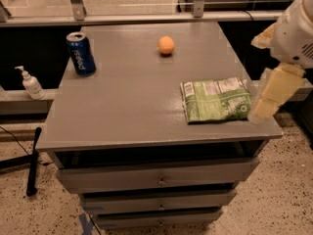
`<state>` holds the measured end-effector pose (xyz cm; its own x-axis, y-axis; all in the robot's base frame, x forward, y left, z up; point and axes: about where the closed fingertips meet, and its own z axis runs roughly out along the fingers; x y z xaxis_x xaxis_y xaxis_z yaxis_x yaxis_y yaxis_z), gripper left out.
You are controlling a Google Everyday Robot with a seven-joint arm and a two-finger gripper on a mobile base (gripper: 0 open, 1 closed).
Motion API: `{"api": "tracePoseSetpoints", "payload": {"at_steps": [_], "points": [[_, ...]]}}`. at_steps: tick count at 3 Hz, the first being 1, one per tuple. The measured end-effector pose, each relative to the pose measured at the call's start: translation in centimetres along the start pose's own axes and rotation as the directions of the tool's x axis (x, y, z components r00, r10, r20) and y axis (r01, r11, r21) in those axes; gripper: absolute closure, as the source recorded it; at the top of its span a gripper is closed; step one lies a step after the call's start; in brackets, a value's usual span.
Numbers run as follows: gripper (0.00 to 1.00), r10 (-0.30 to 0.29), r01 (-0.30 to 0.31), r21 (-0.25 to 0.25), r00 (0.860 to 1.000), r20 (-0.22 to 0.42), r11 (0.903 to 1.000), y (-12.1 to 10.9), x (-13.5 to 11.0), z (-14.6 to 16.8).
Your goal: Pick pepsi can
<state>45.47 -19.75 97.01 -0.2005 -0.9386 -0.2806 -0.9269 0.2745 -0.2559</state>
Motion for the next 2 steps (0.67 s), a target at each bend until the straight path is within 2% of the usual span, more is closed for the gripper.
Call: {"api": "tracePoseSetpoints", "payload": {"at_steps": [1,2], "points": [[0.00,-0.029,0.032,-0.017,0.991,0.127,0.9994,-1.4,-5.5,4.3],[0.00,-0.070,0.069,0.012,0.957,0.281,0.9975,-3.7,-13.8,8.2]]}}
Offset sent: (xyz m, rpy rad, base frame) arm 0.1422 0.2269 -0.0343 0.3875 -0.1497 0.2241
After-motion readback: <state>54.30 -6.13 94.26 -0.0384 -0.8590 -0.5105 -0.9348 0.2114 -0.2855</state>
